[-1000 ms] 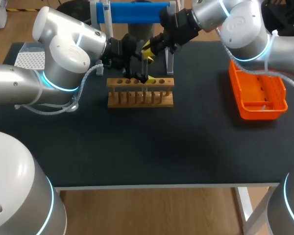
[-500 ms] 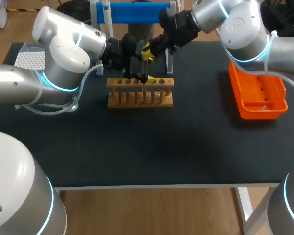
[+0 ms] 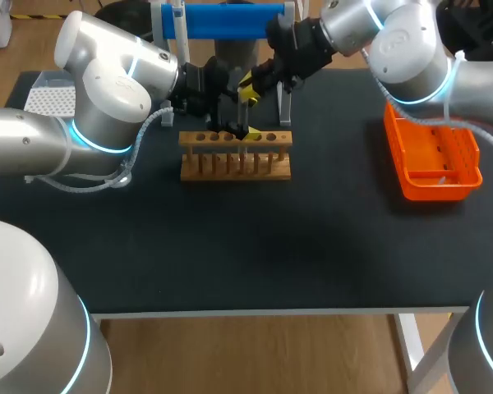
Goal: Invert the test tube, pick up the pipette, mount the tip to pipette, aspirate from beaker and dispense into the tube, eject the tip, return the pipette, and cap with the stopper.
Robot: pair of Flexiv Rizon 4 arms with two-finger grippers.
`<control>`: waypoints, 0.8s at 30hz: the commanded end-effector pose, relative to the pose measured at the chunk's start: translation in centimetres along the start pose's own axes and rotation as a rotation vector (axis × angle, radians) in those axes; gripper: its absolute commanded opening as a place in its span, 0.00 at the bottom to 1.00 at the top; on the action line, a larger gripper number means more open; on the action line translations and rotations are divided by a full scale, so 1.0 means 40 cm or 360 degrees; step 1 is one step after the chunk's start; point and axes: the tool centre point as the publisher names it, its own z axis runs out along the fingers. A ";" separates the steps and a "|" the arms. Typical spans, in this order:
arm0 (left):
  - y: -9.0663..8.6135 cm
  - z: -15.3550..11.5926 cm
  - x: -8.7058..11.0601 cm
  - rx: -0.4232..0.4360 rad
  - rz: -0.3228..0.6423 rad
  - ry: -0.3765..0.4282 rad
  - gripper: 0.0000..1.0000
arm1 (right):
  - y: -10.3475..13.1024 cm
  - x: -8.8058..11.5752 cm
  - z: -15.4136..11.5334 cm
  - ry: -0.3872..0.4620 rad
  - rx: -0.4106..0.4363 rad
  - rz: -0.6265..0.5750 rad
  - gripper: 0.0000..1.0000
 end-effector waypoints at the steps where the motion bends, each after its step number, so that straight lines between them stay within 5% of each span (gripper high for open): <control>1: 0.000 -0.003 -0.002 -0.0003 0.0000 0.0007 1.00 | -0.006 0.000 0.005 -0.0010 0.0014 -0.0003 0.42; 2: 0.000 -0.003 -0.002 -0.0003 0.0000 0.0007 1.00 | -0.005 0.000 0.003 -0.0017 0.0009 -0.0002 0.95; 3: 0.000 -0.003 -0.002 -0.0003 0.0000 0.0007 1.00 | -0.005 -0.001 0.001 -0.0021 -0.0001 -0.0002 1.00; 16: 0.000 -0.003 -0.002 -0.0003 0.0000 0.0007 1.00 | -0.017 0.012 -0.066 -0.0075 -0.0356 -0.0063 1.00; 17: 0.000 -0.003 -0.002 -0.0003 0.0000 0.0007 1.00 | -0.018 0.015 -0.070 -0.0070 -0.0394 -0.0072 0.90; 18: 0.000 -0.003 -0.002 -0.0003 0.0000 0.0007 1.00 | -0.019 0.016 -0.074 -0.0078 -0.0424 -0.0079 0.44; 20: 0.000 -0.003 -0.002 -0.0003 0.0000 0.0007 1.00 | -0.018 0.019 -0.081 -0.0056 -0.0519 -0.0083 0.00; 24: 0.000 -0.003 -0.002 -0.0003 0.0000 0.0007 1.00 | -0.012 0.022 -0.085 -0.0041 -0.0617 -0.0086 0.00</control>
